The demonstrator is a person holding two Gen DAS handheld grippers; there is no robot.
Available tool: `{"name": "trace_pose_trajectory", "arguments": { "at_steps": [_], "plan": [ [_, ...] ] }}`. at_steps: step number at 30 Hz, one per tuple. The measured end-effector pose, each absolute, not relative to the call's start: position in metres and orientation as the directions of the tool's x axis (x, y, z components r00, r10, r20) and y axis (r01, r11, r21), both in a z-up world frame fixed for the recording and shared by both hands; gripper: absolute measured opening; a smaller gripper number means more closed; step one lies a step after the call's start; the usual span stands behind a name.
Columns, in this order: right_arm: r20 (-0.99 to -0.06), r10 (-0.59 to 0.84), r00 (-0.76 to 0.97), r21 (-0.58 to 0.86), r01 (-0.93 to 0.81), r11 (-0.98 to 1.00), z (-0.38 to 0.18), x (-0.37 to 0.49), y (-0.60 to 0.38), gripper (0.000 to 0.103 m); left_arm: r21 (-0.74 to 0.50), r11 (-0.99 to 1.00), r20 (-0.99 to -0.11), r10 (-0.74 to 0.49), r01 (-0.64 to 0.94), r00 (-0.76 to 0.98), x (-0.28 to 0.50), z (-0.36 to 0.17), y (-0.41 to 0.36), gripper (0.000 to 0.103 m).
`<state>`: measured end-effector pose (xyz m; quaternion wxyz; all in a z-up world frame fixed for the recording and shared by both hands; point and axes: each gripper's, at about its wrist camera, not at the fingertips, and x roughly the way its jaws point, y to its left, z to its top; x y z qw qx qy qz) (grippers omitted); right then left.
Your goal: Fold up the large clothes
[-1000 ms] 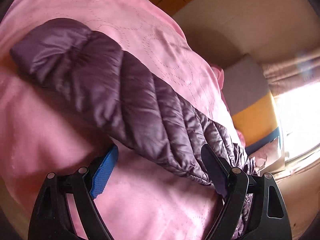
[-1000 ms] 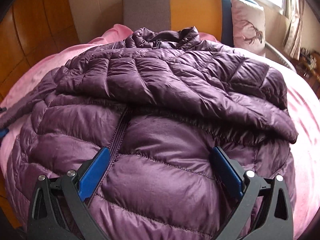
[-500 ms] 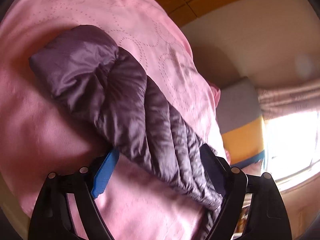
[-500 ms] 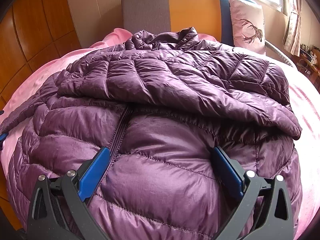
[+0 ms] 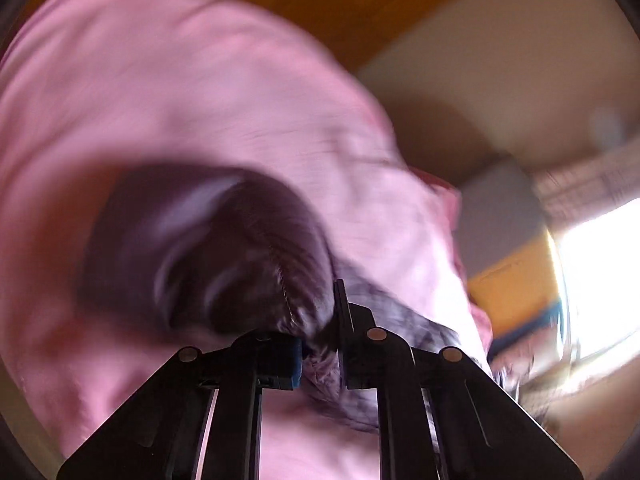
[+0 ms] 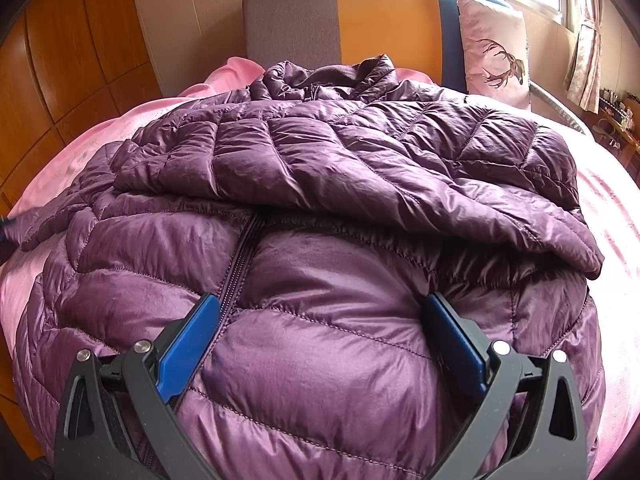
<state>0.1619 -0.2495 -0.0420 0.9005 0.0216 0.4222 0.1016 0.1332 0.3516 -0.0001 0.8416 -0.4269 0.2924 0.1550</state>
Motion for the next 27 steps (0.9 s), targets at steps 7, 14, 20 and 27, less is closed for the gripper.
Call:
{"name": "trace_pose_trajectory", "arguments": {
  "at_steps": [7, 14, 20, 27],
  "plan": [
    [-0.755, 0.204, 0.623, 0.128, -0.165, 0.978, -0.042, 0.160, -0.251, 0.101, -0.512, 0.847, -0.511, -0.167, -0.142, 0.843, 0.171, 0.064, 0.215, 0.012],
    [-0.752, 0.218, 0.622, 0.146, -0.165, 0.975, -0.041, 0.160, -0.253, 0.101, -0.445, 0.881, -0.559, -0.413, 0.160, 0.719, 0.200, 0.039, 0.063, 0.012],
    [-0.747, 0.237, 0.621, 0.172, -0.165, 0.971, -0.042, 0.160, -0.255, 0.101, -0.371, 0.888, -0.667, -0.459, 0.272, 0.587, 0.199, -0.001, -0.004, 0.042],
    [-0.737, 0.274, 0.617, 0.230, -0.152, 0.961, -0.030, 0.159, -0.264, 0.095, -0.352, 0.886, -0.635, -0.462, 0.301, 0.619, 0.168, 0.004, 0.011, 0.071]
  ]
}}
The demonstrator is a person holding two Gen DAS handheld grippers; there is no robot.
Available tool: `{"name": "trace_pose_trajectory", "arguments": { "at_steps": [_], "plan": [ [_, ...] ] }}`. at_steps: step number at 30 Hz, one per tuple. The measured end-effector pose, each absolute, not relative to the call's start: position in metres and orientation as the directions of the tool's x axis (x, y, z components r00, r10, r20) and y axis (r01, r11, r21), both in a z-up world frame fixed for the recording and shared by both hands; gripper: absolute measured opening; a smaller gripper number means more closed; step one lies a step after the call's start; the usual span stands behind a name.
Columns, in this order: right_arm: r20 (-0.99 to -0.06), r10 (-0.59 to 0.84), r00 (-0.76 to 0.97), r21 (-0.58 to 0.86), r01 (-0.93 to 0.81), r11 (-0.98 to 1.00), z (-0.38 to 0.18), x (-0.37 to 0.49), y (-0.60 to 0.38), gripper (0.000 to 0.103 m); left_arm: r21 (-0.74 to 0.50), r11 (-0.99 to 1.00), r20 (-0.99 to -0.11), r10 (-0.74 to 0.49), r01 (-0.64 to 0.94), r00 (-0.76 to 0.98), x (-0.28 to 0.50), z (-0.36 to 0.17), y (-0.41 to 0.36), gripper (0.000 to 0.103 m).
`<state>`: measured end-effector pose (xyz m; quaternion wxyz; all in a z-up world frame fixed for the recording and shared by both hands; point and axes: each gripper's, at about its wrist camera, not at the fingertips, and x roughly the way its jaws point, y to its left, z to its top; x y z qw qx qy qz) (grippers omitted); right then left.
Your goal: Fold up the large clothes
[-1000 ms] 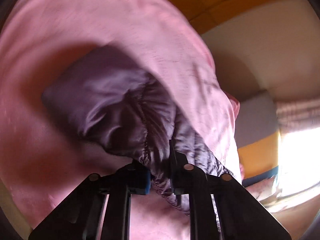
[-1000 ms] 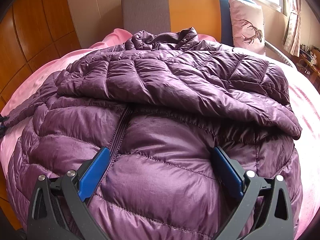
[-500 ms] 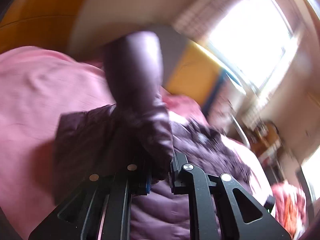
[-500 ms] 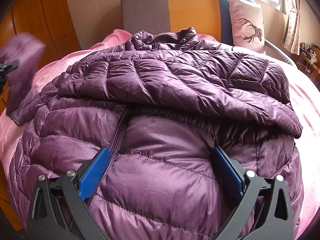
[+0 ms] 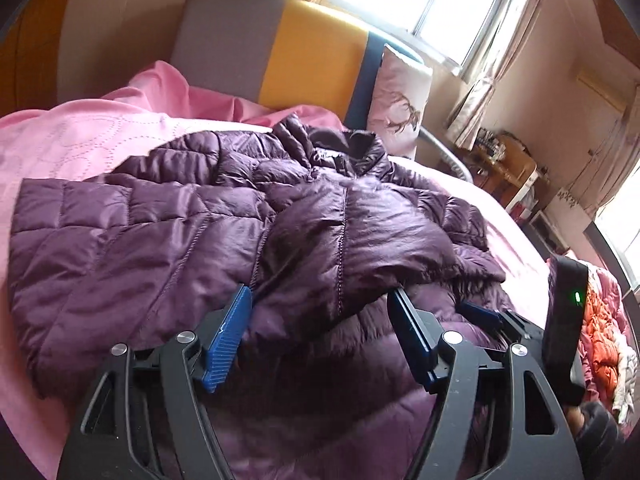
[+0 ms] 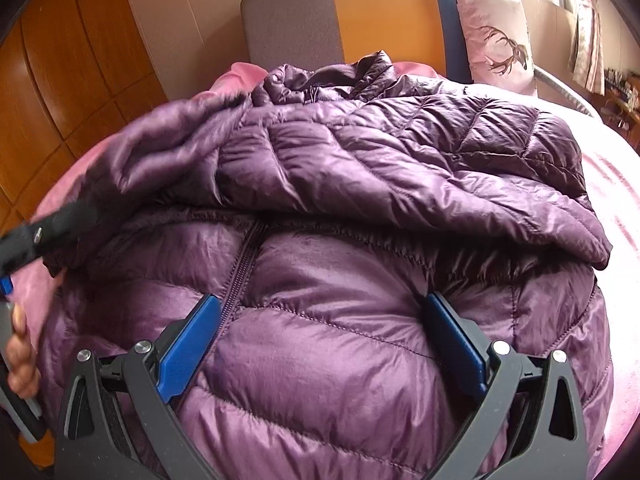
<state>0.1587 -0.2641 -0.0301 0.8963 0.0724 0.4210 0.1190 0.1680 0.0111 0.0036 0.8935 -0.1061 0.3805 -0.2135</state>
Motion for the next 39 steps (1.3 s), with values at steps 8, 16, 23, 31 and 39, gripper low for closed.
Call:
{"name": "trace_pose_trajectory", "arguments": {
  "at_steps": [8, 16, 23, 31, 39],
  "plan": [
    [-0.645, 0.409, 0.646, 0.404, -0.167, 0.900, 0.010, 0.170, -0.255, 0.087, -0.373, 0.887, -0.606, -0.454, 0.271, 0.653, 0.147, 0.001, 0.038, 0.076],
    [-0.754, 0.393, 0.526, 0.268, -0.300, 0.915, -0.003, 0.212, -0.162, 0.018, -0.407, 0.888, -0.630, -0.442, 0.214, 0.638, 0.131, -0.018, 0.056, 0.076],
    [-0.603, 0.327, 0.727, 0.173, -0.280, 0.944, 0.084, 0.211, -0.187, 0.010, -0.405, 0.902, -0.651, -0.400, 0.150, 0.645, 0.137, -0.020, 0.067, 0.076],
    [-0.567, 0.124, 0.814, 0.224, 0.008, 0.975, 0.107, 0.232, -0.285, 0.009, -0.396, 0.915, -0.663, -0.342, 0.075, 0.666, 0.162, -0.010, 0.074, 0.076],
    [-0.662, 0.046, 0.748, 0.272, 0.182, 0.945, 0.051, 0.223, -0.358, 0.009, -0.330, 0.941, -0.687, -0.291, 0.070, 0.666, 0.173, -0.009, 0.069, 0.076]
  ]
}}
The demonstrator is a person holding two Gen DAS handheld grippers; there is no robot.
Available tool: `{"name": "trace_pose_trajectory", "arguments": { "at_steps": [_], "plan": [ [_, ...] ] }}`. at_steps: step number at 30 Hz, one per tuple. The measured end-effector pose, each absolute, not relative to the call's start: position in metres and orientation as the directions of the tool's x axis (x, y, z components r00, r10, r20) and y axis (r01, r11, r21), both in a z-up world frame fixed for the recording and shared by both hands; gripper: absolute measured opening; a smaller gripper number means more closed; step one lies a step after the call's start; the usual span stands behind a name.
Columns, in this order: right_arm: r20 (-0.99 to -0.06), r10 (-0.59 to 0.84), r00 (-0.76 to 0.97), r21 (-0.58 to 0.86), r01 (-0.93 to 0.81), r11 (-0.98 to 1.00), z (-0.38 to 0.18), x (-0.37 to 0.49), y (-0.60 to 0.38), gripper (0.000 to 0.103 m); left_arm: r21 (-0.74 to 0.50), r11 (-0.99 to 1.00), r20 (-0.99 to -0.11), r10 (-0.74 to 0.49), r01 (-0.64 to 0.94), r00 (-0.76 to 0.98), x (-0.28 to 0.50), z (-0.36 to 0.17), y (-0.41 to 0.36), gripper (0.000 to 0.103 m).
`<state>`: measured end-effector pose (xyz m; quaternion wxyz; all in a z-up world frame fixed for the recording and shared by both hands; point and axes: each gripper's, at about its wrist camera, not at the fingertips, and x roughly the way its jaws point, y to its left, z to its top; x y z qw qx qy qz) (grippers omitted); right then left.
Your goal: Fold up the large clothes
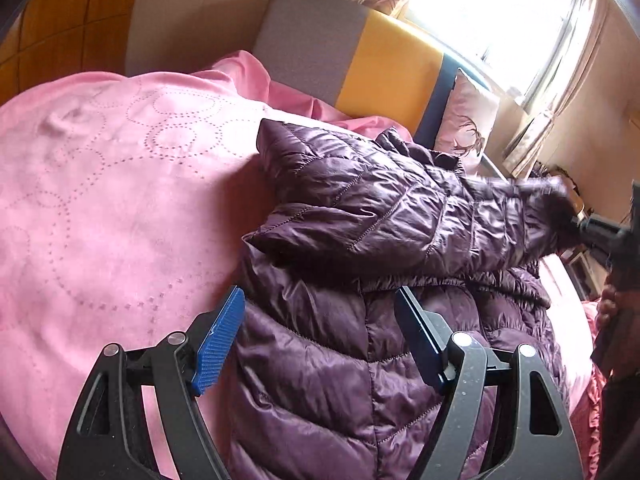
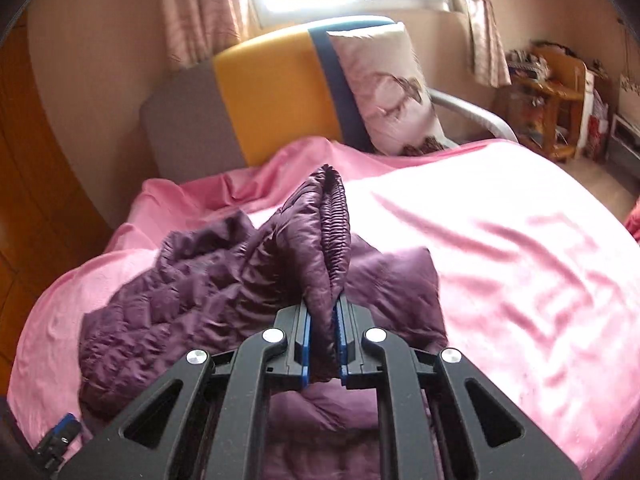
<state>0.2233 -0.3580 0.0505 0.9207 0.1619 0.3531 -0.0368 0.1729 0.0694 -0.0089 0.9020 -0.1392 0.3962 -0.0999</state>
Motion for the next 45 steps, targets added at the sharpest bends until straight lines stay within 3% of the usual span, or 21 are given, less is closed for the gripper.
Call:
{"name": "trace_pose_trajectory", "arguments": {
  "at_steps": [9, 11, 12, 16, 18, 21, 29, 35, 45],
  "plan": [
    [-0.727, 0.075, 0.683, 0.286, 0.202, 0.937, 0.005, 0.215, -0.385, 0.009, -0.262, 0.954, -0.657, -0.287, 0.146, 0.697, 0.199, 0.019, 0.046, 0.076],
    [-0.735, 0.075, 0.674, 0.268, 0.187, 0.945, -0.001, 0.215, -0.386, 0.010, -0.251, 0.954, -0.650, -0.293, 0.166, 0.701, 0.211, 0.023, 0.038, 0.080],
    [-0.742, 0.078, 0.666, 0.264, 0.183, 0.947, -0.003, 0.215, -0.388, 0.013, -0.247, 0.953, -0.651, -0.297, 0.175, 0.698, 0.218, 0.023, 0.034, 0.081],
    [-0.730, 0.017, 0.684, 0.225, 0.216, 0.950, 0.004, 0.208, -0.397, 0.047, -0.256, 0.952, -0.680, -0.302, 0.170, 0.669, 0.252, 0.018, 0.024, 0.081],
    [-0.692, -0.002, 0.722, 0.211, 0.205, 0.956, 0.016, 0.205, -0.395, 0.059, -0.270, 0.949, -0.677, -0.309, 0.165, 0.668, 0.262, 0.019, 0.025, 0.081],
    [-0.649, 0.033, 0.760, 0.205, 0.133, 0.970, 0.031, 0.212, -0.379, 0.068, -0.269, 0.949, -0.672, -0.306, 0.163, 0.675, 0.272, 0.020, 0.024, 0.081],
    [-0.745, 0.056, 0.665, 0.116, 0.046, 0.992, -0.019, 0.272, -0.344, 0.071, -0.270, 0.951, -0.710, -0.304, 0.152, 0.635, 0.306, -0.004, 0.020, 0.081],
    [-0.736, 0.074, 0.673, 0.125, 0.028, 0.992, -0.055, 0.273, -0.346, 0.072, -0.196, 0.964, -0.741, -0.266, 0.179, 0.616, 0.302, -0.043, 0.013, 0.080],
    [-0.748, 0.041, 0.662, 0.085, 0.034, 0.996, -0.062, 0.278, -0.341, 0.073, -0.169, 0.971, -0.752, -0.238, 0.169, 0.615, 0.305, -0.051, 0.010, 0.080]
  ]
}}
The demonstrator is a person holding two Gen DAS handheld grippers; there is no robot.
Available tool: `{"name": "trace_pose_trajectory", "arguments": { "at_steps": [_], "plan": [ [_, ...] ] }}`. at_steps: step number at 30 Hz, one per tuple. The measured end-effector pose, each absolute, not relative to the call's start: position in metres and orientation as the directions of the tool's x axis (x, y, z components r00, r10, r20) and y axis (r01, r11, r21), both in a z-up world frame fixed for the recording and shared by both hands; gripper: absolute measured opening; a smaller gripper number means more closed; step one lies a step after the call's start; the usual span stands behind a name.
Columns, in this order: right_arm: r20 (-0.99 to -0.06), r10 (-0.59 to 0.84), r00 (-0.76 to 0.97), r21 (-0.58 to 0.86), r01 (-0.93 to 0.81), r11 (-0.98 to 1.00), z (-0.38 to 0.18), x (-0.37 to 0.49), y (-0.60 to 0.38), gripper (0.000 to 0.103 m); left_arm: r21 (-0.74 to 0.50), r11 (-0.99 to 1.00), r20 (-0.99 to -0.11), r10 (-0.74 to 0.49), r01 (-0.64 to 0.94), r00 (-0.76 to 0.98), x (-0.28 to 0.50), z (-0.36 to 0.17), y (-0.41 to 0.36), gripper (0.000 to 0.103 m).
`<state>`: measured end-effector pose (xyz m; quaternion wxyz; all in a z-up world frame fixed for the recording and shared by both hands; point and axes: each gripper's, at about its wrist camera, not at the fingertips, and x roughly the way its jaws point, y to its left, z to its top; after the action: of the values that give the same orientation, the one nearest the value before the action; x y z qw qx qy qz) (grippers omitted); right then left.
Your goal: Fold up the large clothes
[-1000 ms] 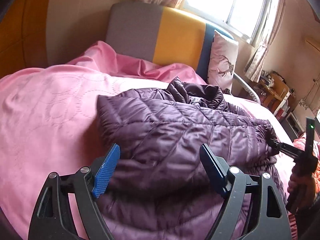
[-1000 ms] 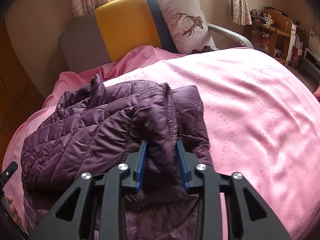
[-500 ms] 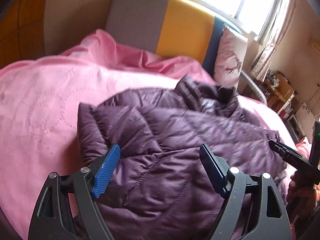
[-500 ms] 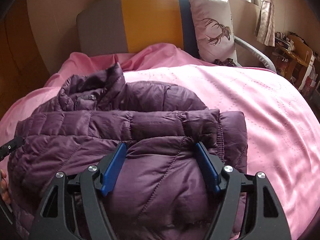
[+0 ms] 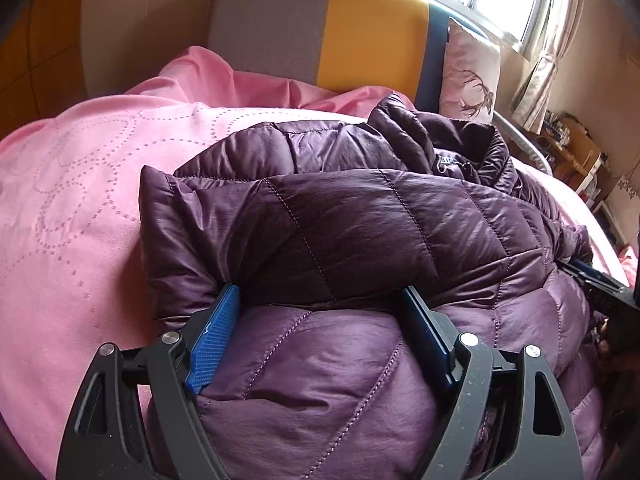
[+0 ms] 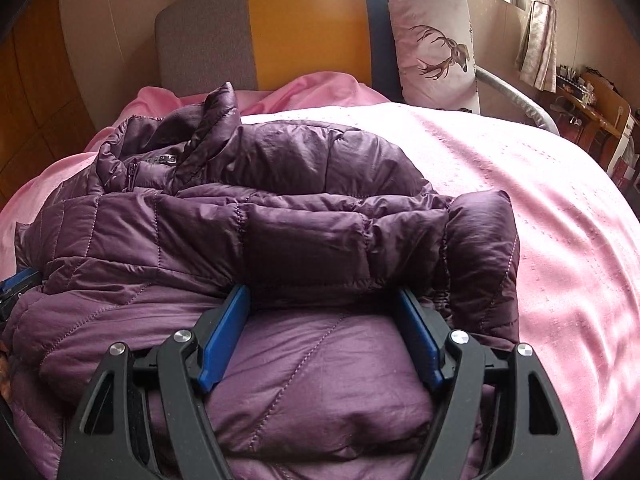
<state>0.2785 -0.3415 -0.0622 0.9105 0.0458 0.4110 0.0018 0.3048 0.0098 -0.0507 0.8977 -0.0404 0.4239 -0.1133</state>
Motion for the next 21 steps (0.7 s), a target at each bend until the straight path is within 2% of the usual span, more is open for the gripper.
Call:
{"name": "trace_pose_trajectory", "arguments": {
  "at_steps": [3, 5, 6, 7, 9, 21],
  "plan": [
    [-0.748, 0.033, 0.663, 0.074, 0.034, 0.997, -0.059, 0.277, -0.339, 0.075, -0.139, 0.977, -0.762, -0.209, 0.161, 0.613, 0.304, -0.044, 0.007, 0.080],
    [-0.749, 0.022, 0.662, 0.053, 0.027, 0.998, -0.050, 0.273, -0.336, 0.085, -0.109, 0.985, -0.766, -0.167, 0.131, 0.621, 0.296, -0.034, 0.005, 0.083],
    [-0.745, 0.027, 0.666, 0.053, 0.018, 0.998, -0.045, 0.269, -0.334, 0.095, -0.112, 0.987, -0.761, -0.161, 0.117, 0.629, 0.287, -0.028, 0.005, 0.085],
    [-0.737, 0.027, 0.676, 0.052, 0.017, 0.999, -0.040, 0.263, -0.333, 0.099, -0.117, 0.986, -0.753, -0.165, 0.117, 0.637, 0.280, -0.024, 0.006, 0.087],
    [-0.719, 0.042, 0.694, 0.066, 0.008, 0.998, -0.031, 0.248, -0.331, 0.099, -0.108, 0.986, -0.732, -0.166, 0.127, 0.661, 0.260, -0.015, 0.005, 0.090],
    [-0.700, 0.128, 0.703, 0.156, -0.025, 0.987, -0.013, 0.183, -0.315, 0.100, -0.081, 0.982, -0.653, -0.184, 0.173, 0.735, 0.171, 0.011, 0.000, 0.090]
  ]
}}
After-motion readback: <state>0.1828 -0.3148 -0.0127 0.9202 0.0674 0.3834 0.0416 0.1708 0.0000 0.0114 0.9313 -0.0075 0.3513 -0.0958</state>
